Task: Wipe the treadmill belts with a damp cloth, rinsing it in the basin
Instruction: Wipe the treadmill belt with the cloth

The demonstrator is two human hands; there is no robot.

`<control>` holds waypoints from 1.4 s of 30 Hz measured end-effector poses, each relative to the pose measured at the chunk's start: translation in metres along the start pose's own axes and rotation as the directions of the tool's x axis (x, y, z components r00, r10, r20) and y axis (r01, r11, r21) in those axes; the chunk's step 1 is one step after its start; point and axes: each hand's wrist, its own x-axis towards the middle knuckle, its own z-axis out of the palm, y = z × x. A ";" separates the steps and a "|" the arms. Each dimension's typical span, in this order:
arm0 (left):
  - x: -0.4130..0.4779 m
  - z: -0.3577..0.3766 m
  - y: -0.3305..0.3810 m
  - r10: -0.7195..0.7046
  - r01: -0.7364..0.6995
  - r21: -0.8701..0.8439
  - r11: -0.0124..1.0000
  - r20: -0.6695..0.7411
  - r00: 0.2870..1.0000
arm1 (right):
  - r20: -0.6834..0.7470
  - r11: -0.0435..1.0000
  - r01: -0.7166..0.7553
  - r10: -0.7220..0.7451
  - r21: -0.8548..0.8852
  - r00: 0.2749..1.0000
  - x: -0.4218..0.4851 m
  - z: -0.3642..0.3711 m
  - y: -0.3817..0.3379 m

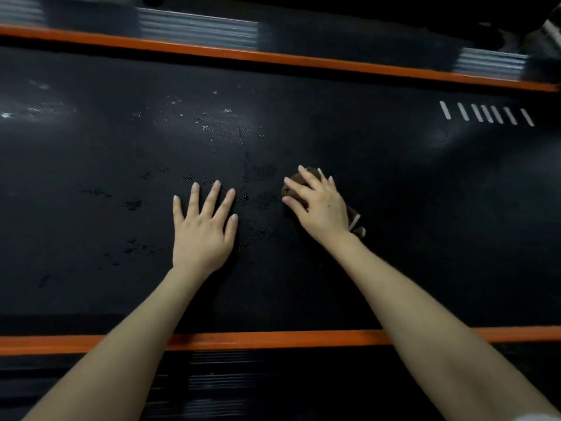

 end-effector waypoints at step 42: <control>0.091 0.003 -0.023 -0.103 0.102 -0.008 0.995 -0.055 0.993 | -0.013 0.908 0.402 -0.407 -0.119 0.914 0.058 -0.015 0.067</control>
